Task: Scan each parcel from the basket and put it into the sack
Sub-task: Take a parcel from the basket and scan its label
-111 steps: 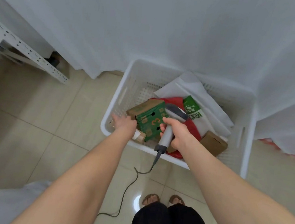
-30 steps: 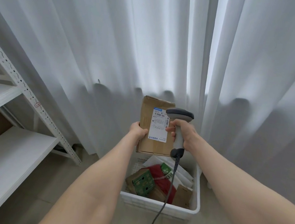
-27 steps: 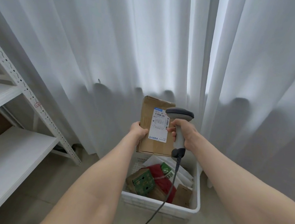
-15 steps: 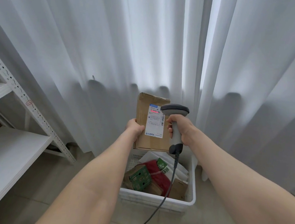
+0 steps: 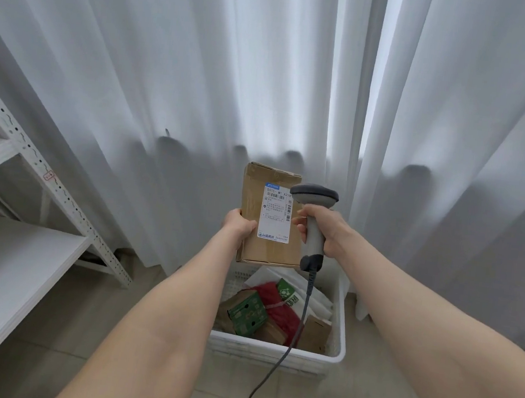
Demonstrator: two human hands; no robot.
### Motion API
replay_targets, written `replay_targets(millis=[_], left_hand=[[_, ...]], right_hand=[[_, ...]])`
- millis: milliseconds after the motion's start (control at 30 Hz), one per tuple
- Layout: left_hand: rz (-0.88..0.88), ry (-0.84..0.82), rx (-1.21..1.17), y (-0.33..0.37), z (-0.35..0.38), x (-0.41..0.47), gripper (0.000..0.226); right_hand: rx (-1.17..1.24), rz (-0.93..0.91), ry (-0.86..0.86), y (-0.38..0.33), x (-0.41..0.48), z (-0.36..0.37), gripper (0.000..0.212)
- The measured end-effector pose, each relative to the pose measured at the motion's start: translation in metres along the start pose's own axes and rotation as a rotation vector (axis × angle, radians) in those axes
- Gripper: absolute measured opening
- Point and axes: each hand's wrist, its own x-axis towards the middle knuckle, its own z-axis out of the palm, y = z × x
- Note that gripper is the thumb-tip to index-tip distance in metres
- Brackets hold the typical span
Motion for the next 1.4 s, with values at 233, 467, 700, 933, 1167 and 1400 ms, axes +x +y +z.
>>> replay_targets(millis=[233,467,700,933,1167,1400], left_hand=[[-0.019,-0.012,-0.141,-0.023,-0.046,0.008,0.046],[-0.092,0.087,-0.216,-0.065,-0.103,-0.009,0.059],[-0.161,0.272,-0.367,-0.124,-0.161,-0.089,0.055],[-0.277,0.529,-0.479,-0.211,-0.204,-0.204,0.044],[-0.377,0.773,-0.619,-0.291,-0.25,-0.314,0.034],[-0.401,0.824,-0.737,-0.373,-0.295,-0.404,0.052]], right_hand=[[0.013,0.024,0.052,0.025,0.019,0.035,0.01],[-0.149,0.068,-0.005,0.066,0.026,0.096,0.046],[-0.282,0.118,-0.231,0.107,-0.007,0.154,0.058],[-0.424,0.154,-0.48,0.174,-0.091,0.2,0.05],[-0.537,0.221,-0.725,0.242,-0.178,0.256,0.057],[-0.632,0.242,-0.857,0.309,-0.262,0.321,0.051]])
